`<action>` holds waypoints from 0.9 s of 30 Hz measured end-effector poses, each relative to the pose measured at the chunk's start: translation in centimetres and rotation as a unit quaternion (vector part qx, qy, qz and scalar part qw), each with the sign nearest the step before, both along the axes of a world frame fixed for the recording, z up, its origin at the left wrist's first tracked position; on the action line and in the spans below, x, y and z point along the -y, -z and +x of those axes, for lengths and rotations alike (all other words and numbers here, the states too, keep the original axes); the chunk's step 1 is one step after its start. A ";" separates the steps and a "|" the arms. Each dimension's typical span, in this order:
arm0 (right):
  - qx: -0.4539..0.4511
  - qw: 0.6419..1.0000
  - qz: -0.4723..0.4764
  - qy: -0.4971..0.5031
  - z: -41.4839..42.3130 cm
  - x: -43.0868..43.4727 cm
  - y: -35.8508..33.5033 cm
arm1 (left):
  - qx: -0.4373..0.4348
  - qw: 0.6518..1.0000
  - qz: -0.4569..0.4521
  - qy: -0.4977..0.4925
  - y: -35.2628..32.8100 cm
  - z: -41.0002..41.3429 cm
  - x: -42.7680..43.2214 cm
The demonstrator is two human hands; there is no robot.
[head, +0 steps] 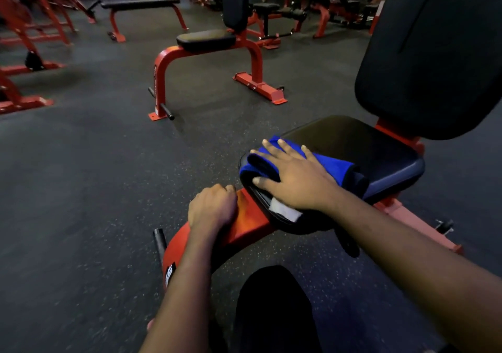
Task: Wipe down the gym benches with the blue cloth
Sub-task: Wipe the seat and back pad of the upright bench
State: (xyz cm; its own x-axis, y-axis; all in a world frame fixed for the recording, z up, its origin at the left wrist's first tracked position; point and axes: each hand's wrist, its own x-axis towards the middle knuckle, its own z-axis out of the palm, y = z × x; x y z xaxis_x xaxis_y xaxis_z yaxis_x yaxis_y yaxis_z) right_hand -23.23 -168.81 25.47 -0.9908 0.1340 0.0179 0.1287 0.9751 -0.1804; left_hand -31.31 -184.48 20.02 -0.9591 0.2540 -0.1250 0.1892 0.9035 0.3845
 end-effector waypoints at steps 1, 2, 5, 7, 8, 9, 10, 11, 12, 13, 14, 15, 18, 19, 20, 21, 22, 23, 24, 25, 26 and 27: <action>0.000 1.000 -0.002 -0.006 0.0 -0.2 0.0 | -0.003 1.000 -0.001 0.000 0.0 0.0 0.0; 0.000 1.000 -0.009 -0.003 -0.7 -0.5 -0.1 | -0.005 1.000 -0.004 0.001 0.1 -0.1 0.0; 0.019 0.999 -0.013 0.041 -4.4 -0.8 -1.0 | -0.004 1.000 -0.004 0.000 0.0 0.0 -0.1; 0.030 0.998 -0.008 0.057 -5.8 -0.5 -1.2 | -0.005 1.000 -0.002 0.000 0.0 0.2 -0.1; 0.028 0.998 -0.008 0.053 -5.8 -0.5 -1.1 | -0.006 1.000 0.000 0.000 -0.1 0.2 -0.1; 0.024 0.999 -0.011 0.044 -5.1 -0.4 -1.1 | -0.007 1.000 0.000 0.001 -0.1 0.2 -0.1; 0.019 0.999 -0.014 0.032 -4.1 -0.3 -0.9 | -0.008 1.000 0.000 0.002 0.0 0.1 -0.1; 0.013 1.000 -0.011 0.019 -3.0 -0.3 -0.6 | -0.010 1.000 0.001 0.001 0.1 0.1 -0.1; 0.006 1.000 -0.007 0.008 -2.0 -0.3 -0.4 | -0.010 1.000 0.001 -0.001 0.2 0.0 -0.1; 0.002 1.000 -0.005 0.006 -1.4 -0.4 -0.1 | -0.011 1.000 0.000 0.000 0.2 -0.1 -0.1; 0.000 1.000 -0.004 0.009 -1.3 -0.4 0.0 | -0.011 1.000 -0.001 -0.001 0.2 -0.2 -0.1; 0.002 1.000 -0.005 0.015 -1.9 -0.4 0.0 | -0.009 1.000 -0.002 -0.004 0.3 -0.2 -0.1; 0.024 0.998 -0.009 0.052 -5.3 -0.6 -0.5 | -0.003 1.000 -0.001 -0.012 0.1 0.0 -0.1; 0.036 0.998 -0.005 0.060 -6.3 -0.5 -0.7 | -0.002 1.000 0.000 -0.012 0.1 0.1 -0.1; 0.043 0.997 -0.001 0.065 -6.9 -0.5 -0.8 | -0.002 1.000 0.001 -0.013 0.1 0.1 -0.1; 0.042 0.997 0.000 0.065 -7.1 -0.5 -0.9 | -0.002 1.000 0.003 -0.014 0.0 0.2 -0.2; 0.037 0.997 -0.005 0.060 -6.6 -0.4 -0.9 | -0.001 1.000 0.003 -0.015 0.0 0.2 -0.2; 0.029 0.998 -0.014 0.052 -5.6 -0.2 -0.8 | -0.002 1.000 0.001 -0.014 -0.1 0.2 -0.2; 0.018 0.999 -0.021 0.043 -4.2 0.0 -0.6 | -0.004 1.000 -0.001 -0.013 -0.1 0.2 -0.2; 0.005 0.999 -0.020 0.034 -2.7 0.1 -0.3 | -0.006 1.000 -0.001 -0.014 0.0 0.2 -0.2; -0.007 0.999 -0.016 0.029 -1.4 0.3 0.0 | -0.007 1.000 -0.002 -0.013 0.0 0.1 -0.2; -0.014 0.999 -0.015 0.030 -0.7 0.4 0.3 | -0.008 1.000 -0.004 -0.012 0.0 0.0 -0.1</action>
